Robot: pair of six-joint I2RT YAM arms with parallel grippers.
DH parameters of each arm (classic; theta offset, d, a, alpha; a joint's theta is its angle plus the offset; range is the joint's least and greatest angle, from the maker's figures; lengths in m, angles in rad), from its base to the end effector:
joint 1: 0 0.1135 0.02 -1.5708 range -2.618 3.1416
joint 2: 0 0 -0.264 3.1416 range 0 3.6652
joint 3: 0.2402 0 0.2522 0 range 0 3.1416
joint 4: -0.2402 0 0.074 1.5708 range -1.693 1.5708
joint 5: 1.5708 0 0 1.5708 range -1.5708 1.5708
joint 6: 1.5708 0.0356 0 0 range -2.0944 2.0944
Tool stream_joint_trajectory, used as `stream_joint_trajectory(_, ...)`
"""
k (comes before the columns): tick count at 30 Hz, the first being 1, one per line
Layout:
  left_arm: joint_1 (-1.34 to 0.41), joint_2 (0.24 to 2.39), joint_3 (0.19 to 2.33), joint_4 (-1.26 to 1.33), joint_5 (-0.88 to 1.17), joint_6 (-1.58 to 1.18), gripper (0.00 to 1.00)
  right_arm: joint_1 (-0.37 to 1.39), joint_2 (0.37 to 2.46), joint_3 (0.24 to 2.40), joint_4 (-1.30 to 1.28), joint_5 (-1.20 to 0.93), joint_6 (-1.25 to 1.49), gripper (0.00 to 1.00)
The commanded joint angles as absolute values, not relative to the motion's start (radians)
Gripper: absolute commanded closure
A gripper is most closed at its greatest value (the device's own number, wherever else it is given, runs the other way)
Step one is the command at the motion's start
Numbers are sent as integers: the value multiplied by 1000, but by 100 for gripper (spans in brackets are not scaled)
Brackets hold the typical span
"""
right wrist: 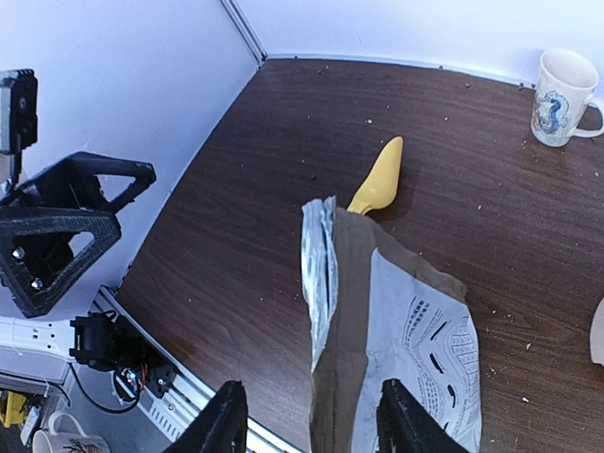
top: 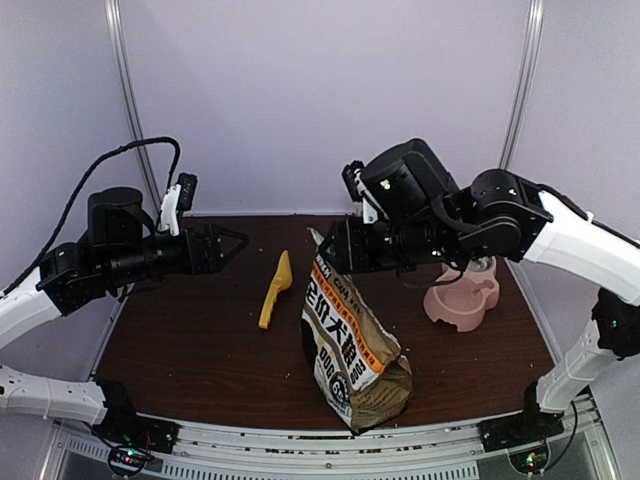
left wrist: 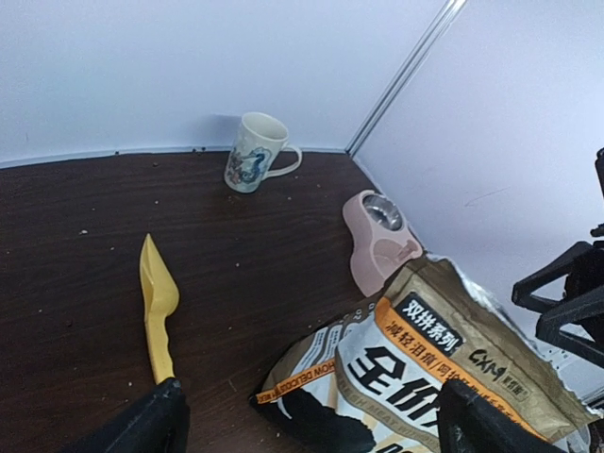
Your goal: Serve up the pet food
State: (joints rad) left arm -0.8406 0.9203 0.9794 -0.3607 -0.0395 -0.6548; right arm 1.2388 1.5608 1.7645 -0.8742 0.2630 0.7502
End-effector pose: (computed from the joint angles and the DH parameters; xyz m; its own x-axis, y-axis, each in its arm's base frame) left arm 0.1383 -0.1523 0.3654 -0.5952 -0.2475 -0.7645 0.4499 0.6857 -0.5722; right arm 0.1163 0.3090 0.4185 -0.7253 -0.0839 -0.6833 -0.4812 0.7716 0.4160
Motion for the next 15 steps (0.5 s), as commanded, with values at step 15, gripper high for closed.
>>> stream_joint_trajectory(15, -958, 1063, 1033, -121, 38, -729, 19, 1241, 1614, 1936, -1009, 382, 577, 70)
